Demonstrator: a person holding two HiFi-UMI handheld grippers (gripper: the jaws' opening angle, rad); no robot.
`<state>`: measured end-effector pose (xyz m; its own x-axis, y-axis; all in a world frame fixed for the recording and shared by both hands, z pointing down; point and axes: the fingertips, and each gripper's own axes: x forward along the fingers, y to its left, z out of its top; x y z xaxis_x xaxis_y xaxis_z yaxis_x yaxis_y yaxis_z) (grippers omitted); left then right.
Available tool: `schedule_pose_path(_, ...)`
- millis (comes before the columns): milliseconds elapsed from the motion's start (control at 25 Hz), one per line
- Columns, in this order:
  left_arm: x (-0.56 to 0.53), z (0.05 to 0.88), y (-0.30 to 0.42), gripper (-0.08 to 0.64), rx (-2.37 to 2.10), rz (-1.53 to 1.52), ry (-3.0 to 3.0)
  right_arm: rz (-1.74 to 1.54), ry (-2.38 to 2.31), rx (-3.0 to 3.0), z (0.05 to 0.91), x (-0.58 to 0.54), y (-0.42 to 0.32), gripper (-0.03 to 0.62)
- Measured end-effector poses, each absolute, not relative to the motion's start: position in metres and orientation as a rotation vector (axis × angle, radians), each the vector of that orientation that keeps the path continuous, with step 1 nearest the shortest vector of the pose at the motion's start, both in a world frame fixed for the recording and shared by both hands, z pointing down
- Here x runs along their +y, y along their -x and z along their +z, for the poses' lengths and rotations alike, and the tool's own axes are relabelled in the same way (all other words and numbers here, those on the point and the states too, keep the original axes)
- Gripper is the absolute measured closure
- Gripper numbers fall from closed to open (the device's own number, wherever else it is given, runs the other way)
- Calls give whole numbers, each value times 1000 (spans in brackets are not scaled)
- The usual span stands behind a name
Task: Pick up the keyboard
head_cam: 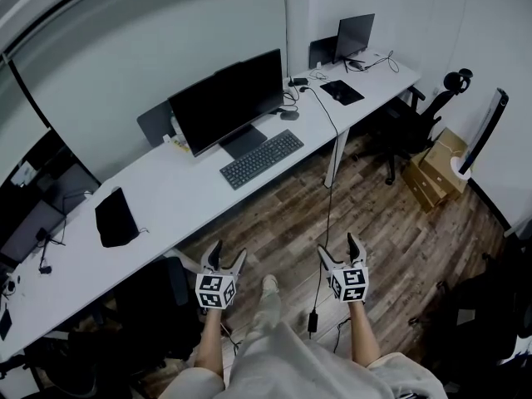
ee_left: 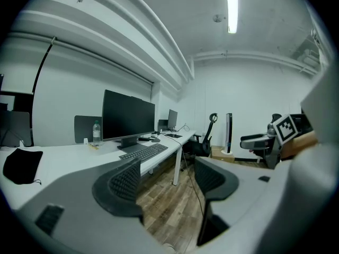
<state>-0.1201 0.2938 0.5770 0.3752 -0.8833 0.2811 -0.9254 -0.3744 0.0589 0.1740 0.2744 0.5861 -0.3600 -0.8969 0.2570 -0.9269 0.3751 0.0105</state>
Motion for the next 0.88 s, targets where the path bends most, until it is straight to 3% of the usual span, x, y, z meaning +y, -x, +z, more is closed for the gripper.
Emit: schedule_pose_path(880,81,582,98,260,-1514,275,-2485,191,-1688,-2331,582,93,-188,196)
